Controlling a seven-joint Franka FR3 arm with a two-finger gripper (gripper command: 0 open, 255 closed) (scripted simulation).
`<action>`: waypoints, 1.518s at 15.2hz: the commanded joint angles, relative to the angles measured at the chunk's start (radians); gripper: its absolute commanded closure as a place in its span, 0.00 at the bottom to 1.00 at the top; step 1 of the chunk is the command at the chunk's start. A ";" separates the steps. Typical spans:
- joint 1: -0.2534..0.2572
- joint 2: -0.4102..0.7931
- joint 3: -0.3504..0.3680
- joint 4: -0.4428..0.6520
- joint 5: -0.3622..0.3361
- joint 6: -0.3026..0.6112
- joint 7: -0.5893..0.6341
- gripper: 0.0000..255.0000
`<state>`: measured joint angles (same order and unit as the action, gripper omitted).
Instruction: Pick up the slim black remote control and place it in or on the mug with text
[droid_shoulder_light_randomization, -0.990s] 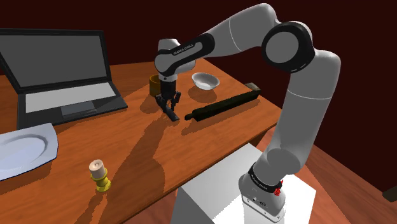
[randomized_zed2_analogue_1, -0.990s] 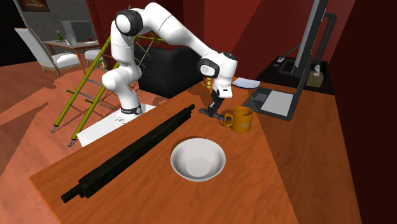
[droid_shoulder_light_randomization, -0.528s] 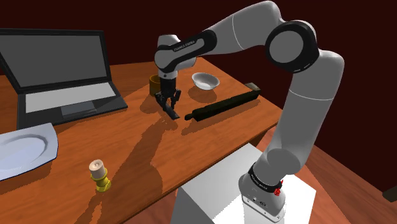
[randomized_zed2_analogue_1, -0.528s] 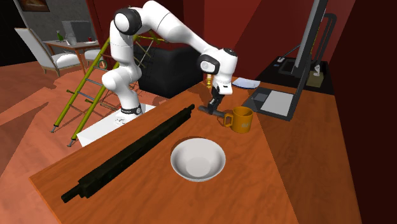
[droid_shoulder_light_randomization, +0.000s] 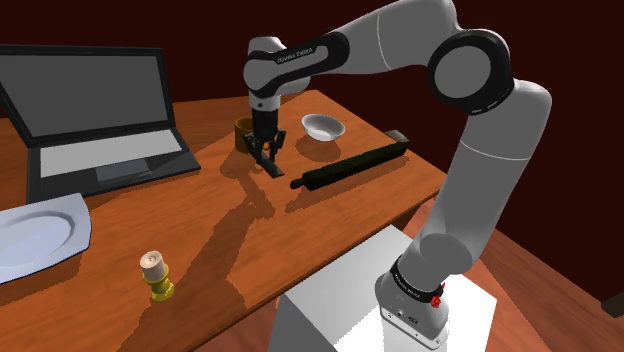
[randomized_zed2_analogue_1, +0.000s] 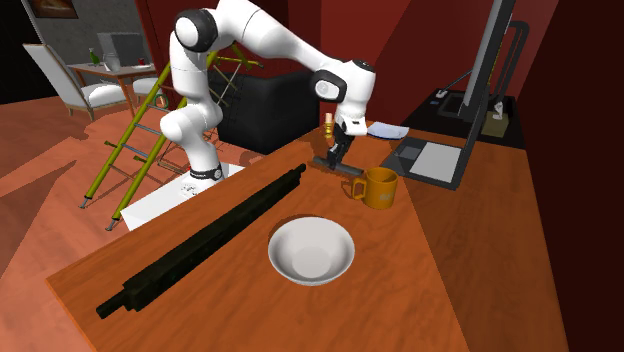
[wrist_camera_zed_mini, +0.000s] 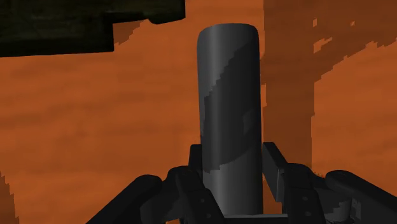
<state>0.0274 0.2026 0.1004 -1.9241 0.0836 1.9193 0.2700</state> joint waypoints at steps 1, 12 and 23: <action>-0.001 -0.013 0.000 0.010 0.001 -0.024 0.001 1.00; -0.002 -0.058 0.000 0.102 0.002 -0.160 0.010 1.00; -0.019 0.035 -0.015 0.327 -0.012 -0.294 -0.009 1.00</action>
<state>0.0119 0.2017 0.0893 -1.6462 0.0756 1.6390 0.2669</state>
